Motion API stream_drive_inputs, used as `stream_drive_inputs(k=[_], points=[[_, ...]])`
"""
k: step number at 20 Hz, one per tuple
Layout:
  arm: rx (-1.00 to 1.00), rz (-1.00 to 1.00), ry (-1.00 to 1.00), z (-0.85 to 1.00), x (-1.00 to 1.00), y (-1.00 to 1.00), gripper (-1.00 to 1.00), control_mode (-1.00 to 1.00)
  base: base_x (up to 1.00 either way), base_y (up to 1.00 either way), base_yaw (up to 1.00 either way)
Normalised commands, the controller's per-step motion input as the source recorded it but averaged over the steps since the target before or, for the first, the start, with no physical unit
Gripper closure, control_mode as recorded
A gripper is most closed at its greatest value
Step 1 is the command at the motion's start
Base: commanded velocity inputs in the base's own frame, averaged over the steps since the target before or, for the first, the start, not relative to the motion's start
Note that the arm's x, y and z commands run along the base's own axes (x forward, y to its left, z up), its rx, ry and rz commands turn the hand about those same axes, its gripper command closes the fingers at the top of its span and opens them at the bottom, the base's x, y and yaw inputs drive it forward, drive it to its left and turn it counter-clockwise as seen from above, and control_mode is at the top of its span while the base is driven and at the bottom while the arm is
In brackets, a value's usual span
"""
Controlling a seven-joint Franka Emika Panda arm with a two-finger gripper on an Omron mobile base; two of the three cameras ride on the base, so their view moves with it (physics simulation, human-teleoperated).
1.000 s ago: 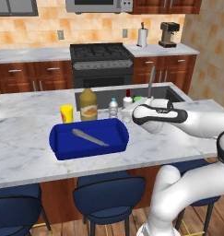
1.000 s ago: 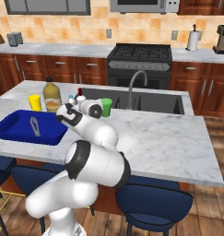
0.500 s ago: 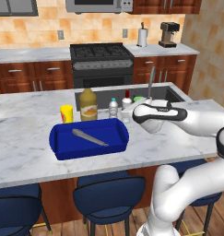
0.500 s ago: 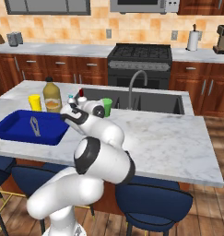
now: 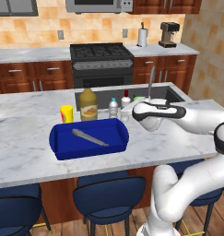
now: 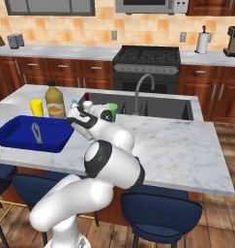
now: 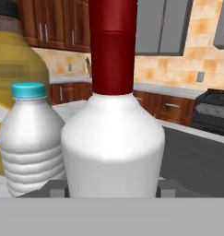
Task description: Place the drinks on the dining counter in a tight cluster.
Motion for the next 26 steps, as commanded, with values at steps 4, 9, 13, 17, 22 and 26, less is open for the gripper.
stream_drive_inputs(k=[4, 9, 13, 17, 22, 26], points=[[0.00, 0.01, -0.03, -0.06, 0.12, -0.01, 1.00, -1.00, 0.00, 0.00, 0.00], [-0.04, 0.00, -0.02, -0.13, 0.04, 0.00, 1.00, -1.00, 0.00, 0.00, 0.00], [-0.05, 0.00, 0.00, -0.16, 0.04, 0.00, 1.00, -1.00, 0.00, 0.00, 0.00], [-0.03, 0.00, 0.02, -0.20, 0.00, -0.05, 1.00, -1.00, 0.00, 0.00, 0.00], [0.00, 0.00, 0.04, -0.20, 0.01, -0.11, -1.00, -1.00, 0.00, 0.00, 0.00], [0.00, 0.00, 0.00, -0.10, 0.00, -0.07, -1.00, -1.00, 0.00, 0.00, 0.00]])
